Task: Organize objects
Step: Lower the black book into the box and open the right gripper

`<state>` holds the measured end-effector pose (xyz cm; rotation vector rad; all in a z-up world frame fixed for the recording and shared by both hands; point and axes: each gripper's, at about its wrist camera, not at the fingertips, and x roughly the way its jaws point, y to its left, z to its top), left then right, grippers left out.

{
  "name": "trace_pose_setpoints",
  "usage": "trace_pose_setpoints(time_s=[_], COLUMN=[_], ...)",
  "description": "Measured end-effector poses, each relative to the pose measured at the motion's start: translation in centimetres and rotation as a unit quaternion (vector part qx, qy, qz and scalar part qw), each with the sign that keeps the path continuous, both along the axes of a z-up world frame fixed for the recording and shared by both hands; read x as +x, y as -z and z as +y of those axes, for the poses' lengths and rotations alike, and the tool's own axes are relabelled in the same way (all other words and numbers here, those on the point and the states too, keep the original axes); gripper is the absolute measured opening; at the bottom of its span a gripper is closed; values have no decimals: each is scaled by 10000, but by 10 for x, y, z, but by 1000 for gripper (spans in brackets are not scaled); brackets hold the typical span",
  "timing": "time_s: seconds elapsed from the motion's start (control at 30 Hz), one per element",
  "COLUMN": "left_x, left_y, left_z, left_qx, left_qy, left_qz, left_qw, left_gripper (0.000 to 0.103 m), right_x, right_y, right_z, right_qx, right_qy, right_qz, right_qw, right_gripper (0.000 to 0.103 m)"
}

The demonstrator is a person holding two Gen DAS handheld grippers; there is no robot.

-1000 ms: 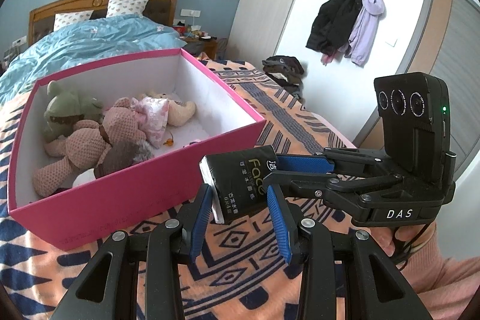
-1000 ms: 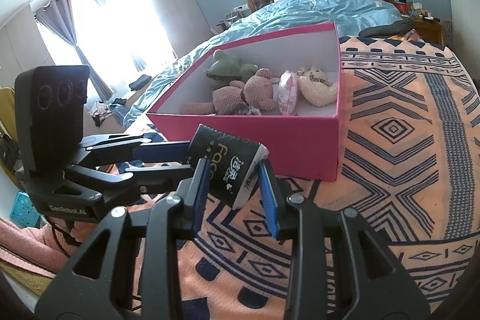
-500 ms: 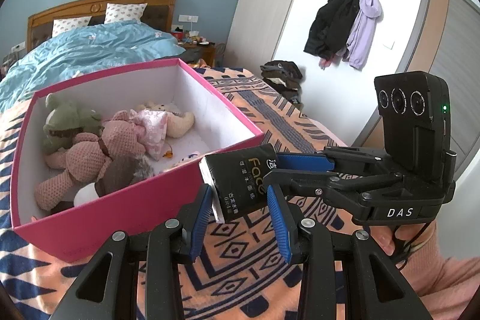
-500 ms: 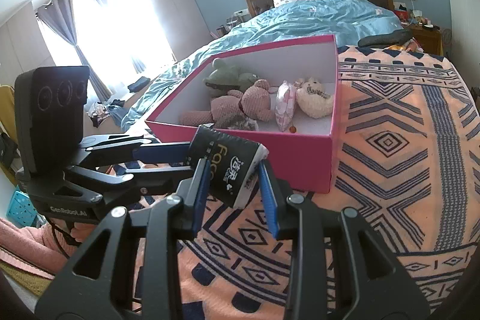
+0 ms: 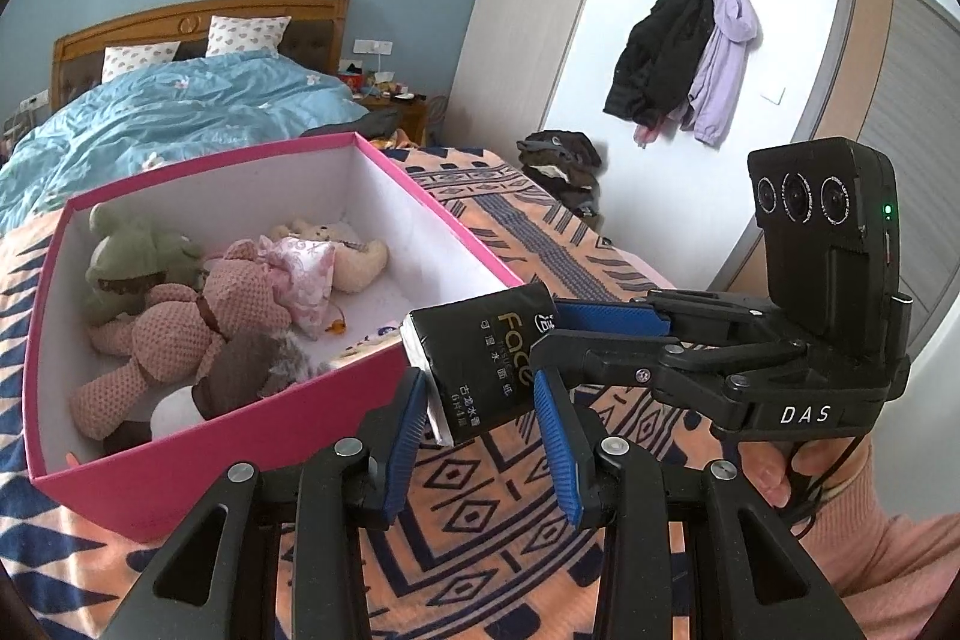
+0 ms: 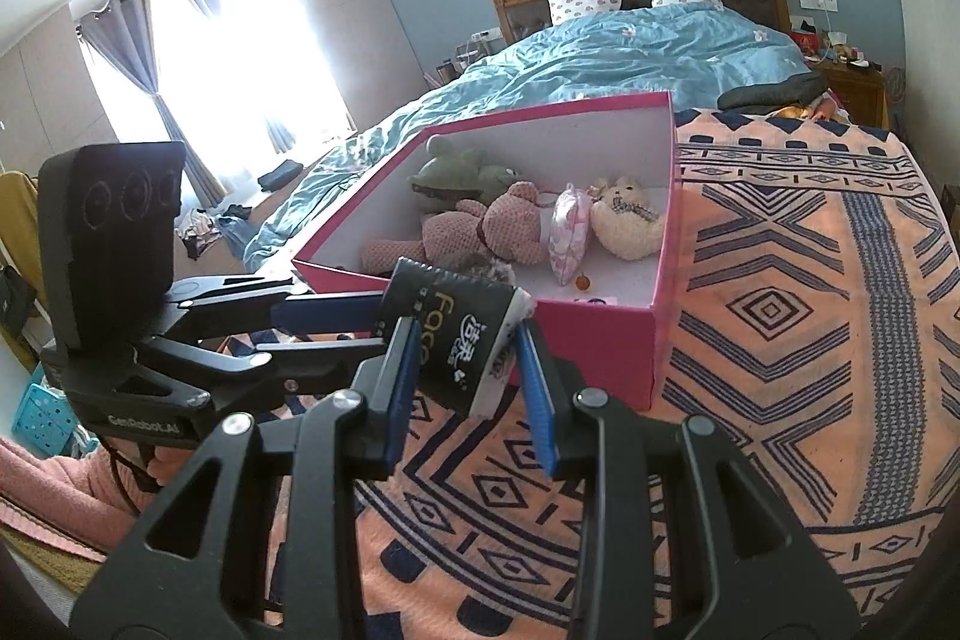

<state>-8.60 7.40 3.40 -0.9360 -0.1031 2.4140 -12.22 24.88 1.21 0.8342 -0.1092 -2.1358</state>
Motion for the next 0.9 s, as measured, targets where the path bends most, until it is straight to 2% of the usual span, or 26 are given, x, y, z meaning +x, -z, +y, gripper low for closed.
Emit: trace_pose_setpoints(time_s=[0.67,0.9], left_x=[-15,-26], left_y=[-10,-11], left_z=[-3,-5], left_qx=[97,94], left_qy=[-7,-39], left_qz=[41,-14], left_qw=[9999,9999], left_gripper=[37,37], right_x=[-9,-19], right_y=[-15,-18], right_z=[-2,-1], right_qx=[112,11], right_qy=[44,14], right_qz=[196,164], right_qw=[9997,9999], right_gripper=[36,36])
